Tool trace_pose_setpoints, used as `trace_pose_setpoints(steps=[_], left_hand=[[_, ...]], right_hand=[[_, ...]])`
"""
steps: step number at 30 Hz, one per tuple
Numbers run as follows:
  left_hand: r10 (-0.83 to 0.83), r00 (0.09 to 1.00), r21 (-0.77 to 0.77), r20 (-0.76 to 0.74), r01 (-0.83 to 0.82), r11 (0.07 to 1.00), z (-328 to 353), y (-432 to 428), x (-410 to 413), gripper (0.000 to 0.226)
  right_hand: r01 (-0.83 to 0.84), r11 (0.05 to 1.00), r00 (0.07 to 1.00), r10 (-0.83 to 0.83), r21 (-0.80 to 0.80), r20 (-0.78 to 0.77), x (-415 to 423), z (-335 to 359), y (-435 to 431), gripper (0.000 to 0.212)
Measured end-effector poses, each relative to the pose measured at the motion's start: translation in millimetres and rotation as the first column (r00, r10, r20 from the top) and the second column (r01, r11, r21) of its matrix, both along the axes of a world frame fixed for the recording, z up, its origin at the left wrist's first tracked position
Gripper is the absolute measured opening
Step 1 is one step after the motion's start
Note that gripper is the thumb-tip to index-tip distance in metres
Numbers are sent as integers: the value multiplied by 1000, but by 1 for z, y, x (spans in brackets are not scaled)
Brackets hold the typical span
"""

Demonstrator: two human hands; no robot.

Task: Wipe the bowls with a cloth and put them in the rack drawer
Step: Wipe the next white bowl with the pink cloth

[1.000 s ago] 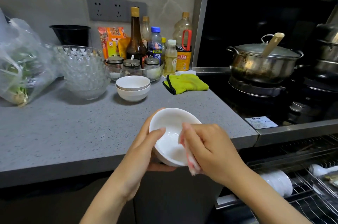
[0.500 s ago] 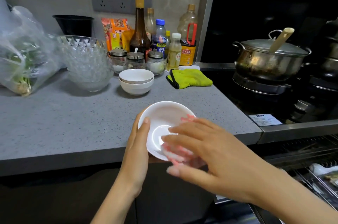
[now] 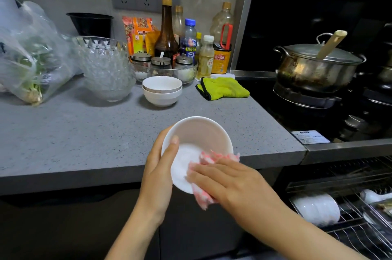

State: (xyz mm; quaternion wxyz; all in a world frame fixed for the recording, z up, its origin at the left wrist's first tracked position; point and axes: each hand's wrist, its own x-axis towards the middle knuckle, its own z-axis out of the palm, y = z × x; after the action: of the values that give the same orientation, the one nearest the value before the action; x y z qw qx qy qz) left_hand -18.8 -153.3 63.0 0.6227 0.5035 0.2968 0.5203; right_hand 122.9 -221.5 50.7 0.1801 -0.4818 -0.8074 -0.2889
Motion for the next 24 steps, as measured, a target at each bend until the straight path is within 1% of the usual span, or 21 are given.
trace_pose_setpoints(steps=[2, 4, 5, 6, 7, 8, 9, 11, 12, 13, 14, 16, 18, 20, 21, 22, 24], left_hand=[[-39, 999, -17, 8, 39, 999, -1, 1, -1, 30], [-47, 997, -64, 61, 51, 997, -3, -2, 3, 41], [-57, 995, -90, 85, 64, 994, -3, -4, 7, 45], [-63, 993, -113, 103, 74, 991, -4, -6, 10, 46], [-57, 992, -131, 117, 72, 989, -4, -7, 12, 46], [-42, 992, -138, 119, 59, 989, -3, -6, 11, 45], [-24, 995, -120, 98, 36, 992, -2, -3, 8, 44], [-14, 1000, -39, 12, 14, 999, 3, 7, -4, 39], [-36, 999, 18, -37, 36, 999, 6, 10, -9, 35], [-67, 995, 65, -78, 72, 995, 8, 14, -13, 32], [-98, 991, 82, -88, 105, 991, 7, 15, -14, 32], [-106, 993, 84, -43, 109, 990, 5, 14, -10, 38], [-66, 997, 61, 43, 63, 996, -1, 10, 1, 46], [-44, 993, 9, 109, 43, 999, -4, 7, 9, 40], [-42, 994, 16, 106, 41, 999, -4, 7, 9, 34], [-43, 996, 58, 73, 39, 998, -2, 10, 7, 29], [-61, 998, 161, -16, 63, 985, 4, 19, -3, 25]], right_hand=[[10, 1000, 1000, -11, 17, 29, 1, 3, 2, 28], [28, 999, 998, -27, 24, -53, -7, 4, 7, 26], [45, 999, 992, -44, 11, -122, -13, 4, 9, 30], [67, 998, 980, -68, -14, -189, -20, 2, 11, 39], [87, 996, 969, -91, -29, -230, -24, 0, 13, 49], [84, 996, 967, -88, -25, -238, -26, -3, 15, 54], [57, 998, 971, -59, -16, -231, -25, -4, 16, 52], [-32, 999, 986, 30, -5, -165, -15, -3, 17, 30], [-53, 999, 993, 54, 13, -109, -9, 0, 18, 21], [-57, 998, 997, 58, 31, -59, -3, 3, 19, 19], [-46, 998, 998, 47, 49, -29, 1, 5, 20, 19], [-12, 997, 999, 15, 77, -32, -2, 7, 21, 18], [13, 997, 993, -5, 70, -115, -12, 7, 22, 17], [30, 997, 981, -17, 65, -195, -20, 3, 25, 22], [26, 997, 980, -12, 66, -201, -19, 1, 26, 27], [12, 997, 984, 2, 79, -180, -16, 0, 27, 28], [-20, 994, 997, 29, 108, -78, -5, 2, 27, 21]])
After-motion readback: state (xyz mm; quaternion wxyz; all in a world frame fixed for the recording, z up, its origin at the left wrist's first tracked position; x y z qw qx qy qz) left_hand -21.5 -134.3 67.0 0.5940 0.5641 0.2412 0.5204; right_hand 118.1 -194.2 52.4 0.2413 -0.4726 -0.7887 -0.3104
